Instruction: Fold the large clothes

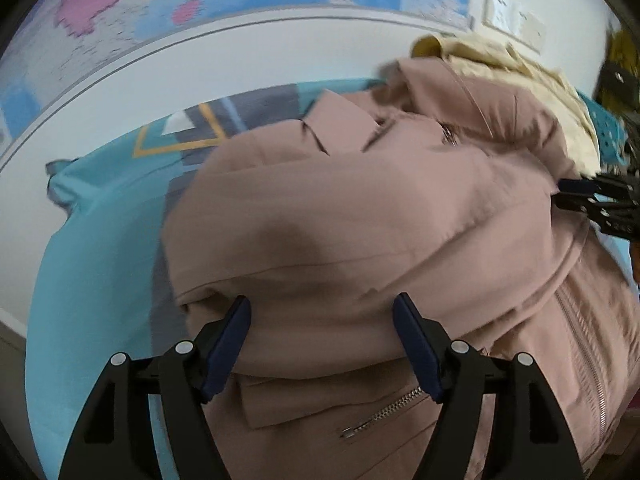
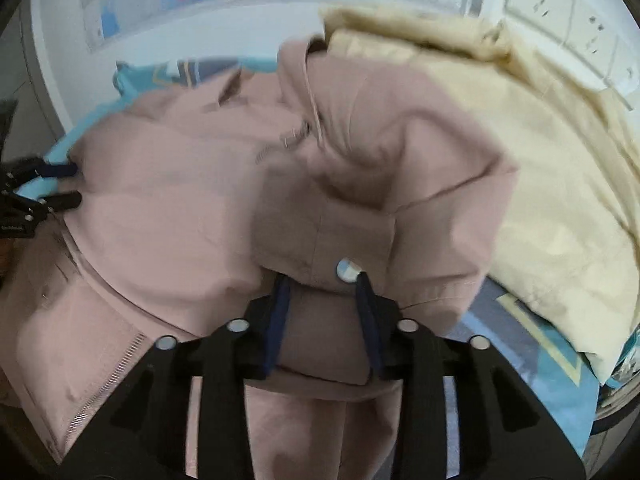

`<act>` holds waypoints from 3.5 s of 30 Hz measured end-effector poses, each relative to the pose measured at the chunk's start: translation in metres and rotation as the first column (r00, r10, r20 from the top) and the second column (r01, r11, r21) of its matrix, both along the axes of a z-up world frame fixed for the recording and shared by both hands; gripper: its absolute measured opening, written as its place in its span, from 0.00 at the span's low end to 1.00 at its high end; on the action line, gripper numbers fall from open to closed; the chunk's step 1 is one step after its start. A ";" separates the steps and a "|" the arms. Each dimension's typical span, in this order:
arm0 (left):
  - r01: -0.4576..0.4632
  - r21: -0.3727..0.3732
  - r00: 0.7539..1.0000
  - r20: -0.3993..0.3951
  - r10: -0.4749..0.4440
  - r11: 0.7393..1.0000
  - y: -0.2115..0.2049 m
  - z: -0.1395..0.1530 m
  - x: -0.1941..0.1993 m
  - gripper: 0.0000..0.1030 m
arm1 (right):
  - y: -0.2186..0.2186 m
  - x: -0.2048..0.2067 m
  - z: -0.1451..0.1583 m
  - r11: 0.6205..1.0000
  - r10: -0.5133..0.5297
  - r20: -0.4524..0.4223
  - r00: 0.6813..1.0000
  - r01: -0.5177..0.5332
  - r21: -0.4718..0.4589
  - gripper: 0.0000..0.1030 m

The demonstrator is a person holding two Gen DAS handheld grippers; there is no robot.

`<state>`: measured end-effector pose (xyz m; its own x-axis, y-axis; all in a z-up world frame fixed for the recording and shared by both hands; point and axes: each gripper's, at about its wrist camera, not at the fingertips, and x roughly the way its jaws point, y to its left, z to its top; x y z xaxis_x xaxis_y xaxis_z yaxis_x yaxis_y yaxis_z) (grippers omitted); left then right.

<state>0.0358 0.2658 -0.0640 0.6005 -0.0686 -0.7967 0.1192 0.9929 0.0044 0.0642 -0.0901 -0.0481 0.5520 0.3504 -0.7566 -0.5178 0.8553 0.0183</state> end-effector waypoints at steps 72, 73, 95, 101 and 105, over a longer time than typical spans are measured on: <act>-0.136 0.048 0.986 0.107 0.131 0.990 0.025 0.017 -0.065 0.83 | -0.014 -0.041 0.004 0.983 0.067 -0.046 0.997 -0.058 0.172 0.72; -0.155 0.041 0.983 0.102 0.151 0.987 0.031 0.016 -0.071 0.84 | -0.020 -0.044 0.005 0.980 0.062 -0.056 0.997 -0.051 0.192 0.72; -0.141 -0.298 0.987 -0.115 0.112 0.944 0.064 -0.023 -0.171 0.91 | -0.123 -0.123 -0.046 0.890 0.007 -0.302 0.953 0.131 0.436 0.85; -0.040 -0.393 0.989 -0.145 -0.018 0.919 0.041 -0.024 -0.182 0.93 | -0.112 -0.131 -0.046 0.880 0.077 -0.301 0.950 0.078 0.469 0.86; -0.022 -0.470 0.985 -0.164 -0.063 0.883 0.035 -0.025 -0.188 0.93 | -0.103 -0.137 -0.047 0.884 0.119 -0.292 0.949 0.032 0.466 0.86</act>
